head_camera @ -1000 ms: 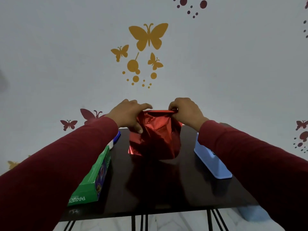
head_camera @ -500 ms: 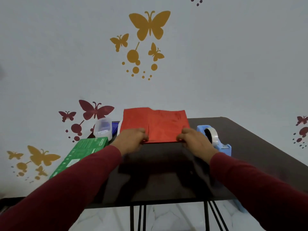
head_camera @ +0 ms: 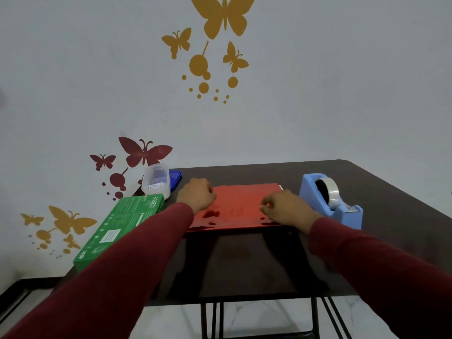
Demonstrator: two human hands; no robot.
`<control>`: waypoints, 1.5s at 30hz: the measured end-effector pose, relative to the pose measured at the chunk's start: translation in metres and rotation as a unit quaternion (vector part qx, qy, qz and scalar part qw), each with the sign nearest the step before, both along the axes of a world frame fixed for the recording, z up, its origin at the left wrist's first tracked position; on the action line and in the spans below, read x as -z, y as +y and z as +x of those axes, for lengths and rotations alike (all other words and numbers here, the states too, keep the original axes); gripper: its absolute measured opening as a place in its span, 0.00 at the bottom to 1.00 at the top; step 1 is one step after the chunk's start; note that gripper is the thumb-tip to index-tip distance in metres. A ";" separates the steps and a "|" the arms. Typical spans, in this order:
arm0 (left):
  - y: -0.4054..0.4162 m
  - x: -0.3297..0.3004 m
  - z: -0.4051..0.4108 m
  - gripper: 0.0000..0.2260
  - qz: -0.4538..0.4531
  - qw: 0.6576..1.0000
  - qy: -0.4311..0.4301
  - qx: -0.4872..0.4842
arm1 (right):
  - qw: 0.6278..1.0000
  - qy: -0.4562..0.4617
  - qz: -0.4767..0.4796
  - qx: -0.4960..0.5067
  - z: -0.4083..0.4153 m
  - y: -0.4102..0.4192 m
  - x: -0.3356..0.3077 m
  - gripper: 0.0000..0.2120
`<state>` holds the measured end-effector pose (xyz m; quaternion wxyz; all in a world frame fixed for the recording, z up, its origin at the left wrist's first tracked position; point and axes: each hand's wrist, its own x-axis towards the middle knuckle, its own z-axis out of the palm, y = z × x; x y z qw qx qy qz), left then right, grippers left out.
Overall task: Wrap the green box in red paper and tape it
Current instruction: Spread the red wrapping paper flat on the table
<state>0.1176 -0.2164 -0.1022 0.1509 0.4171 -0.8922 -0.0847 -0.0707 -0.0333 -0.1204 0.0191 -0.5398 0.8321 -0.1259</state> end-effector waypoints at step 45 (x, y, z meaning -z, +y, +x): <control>0.019 0.025 -0.003 0.18 0.098 0.986 -0.126 0.048 | 0.980 0.095 0.147 -0.093 0.066 0.068 -0.045 0.17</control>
